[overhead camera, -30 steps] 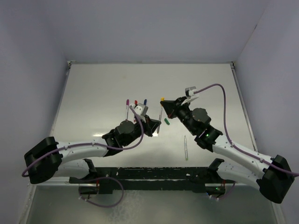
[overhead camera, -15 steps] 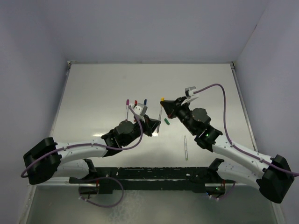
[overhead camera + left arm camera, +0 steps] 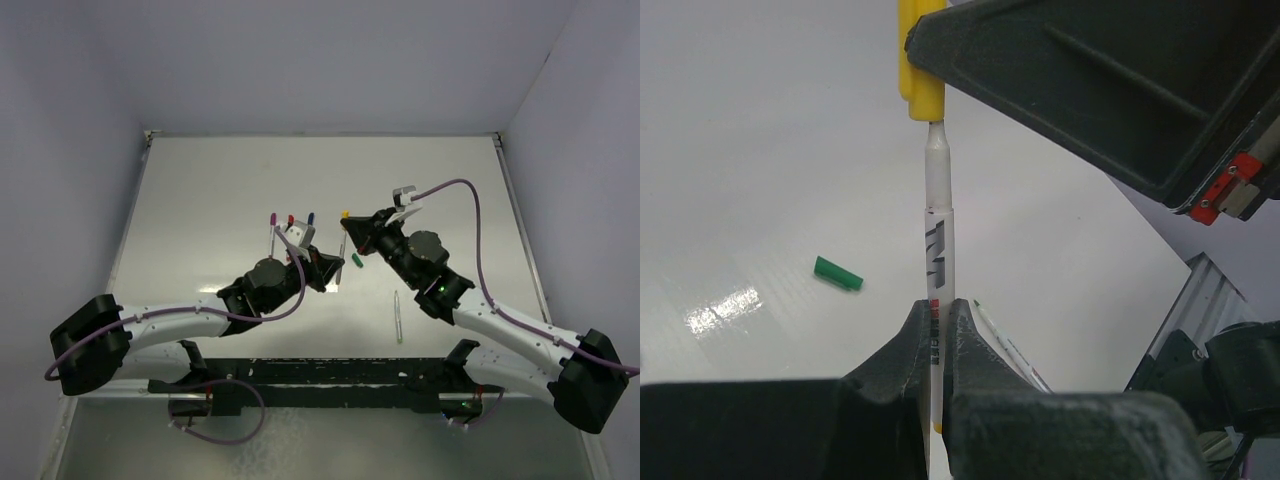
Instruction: Insert the pens into the pen caps
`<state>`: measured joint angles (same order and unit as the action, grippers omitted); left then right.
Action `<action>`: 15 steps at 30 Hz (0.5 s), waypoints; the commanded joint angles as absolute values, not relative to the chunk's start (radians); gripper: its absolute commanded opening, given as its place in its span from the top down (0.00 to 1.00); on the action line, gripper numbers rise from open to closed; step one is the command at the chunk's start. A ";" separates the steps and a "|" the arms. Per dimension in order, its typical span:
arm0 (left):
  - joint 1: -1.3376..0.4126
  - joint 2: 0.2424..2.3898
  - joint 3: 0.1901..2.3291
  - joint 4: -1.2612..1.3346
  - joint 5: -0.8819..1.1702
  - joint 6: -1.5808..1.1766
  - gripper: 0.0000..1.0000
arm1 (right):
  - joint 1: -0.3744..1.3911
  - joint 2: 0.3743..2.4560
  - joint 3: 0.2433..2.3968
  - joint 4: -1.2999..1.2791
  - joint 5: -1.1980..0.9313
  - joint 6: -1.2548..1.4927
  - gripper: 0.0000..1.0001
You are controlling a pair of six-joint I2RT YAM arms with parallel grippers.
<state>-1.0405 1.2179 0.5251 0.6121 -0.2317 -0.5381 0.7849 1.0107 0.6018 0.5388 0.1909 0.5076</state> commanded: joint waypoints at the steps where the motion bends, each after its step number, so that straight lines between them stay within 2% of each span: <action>1: -1.033 1.194 0.519 0.674 -0.244 -0.537 1.00 | 0.787 1.007 0.602 0.604 0.188 0.515 1.00; 15: -1.027 1.195 0.525 0.702 -0.258 -0.533 1.00 | 0.788 1.022 0.587 0.599 0.157 0.541 1.00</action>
<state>-1.0344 1.2068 0.5194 0.6220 -0.2497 -0.5381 0.7849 1.0142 0.5961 0.5449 0.1806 0.5247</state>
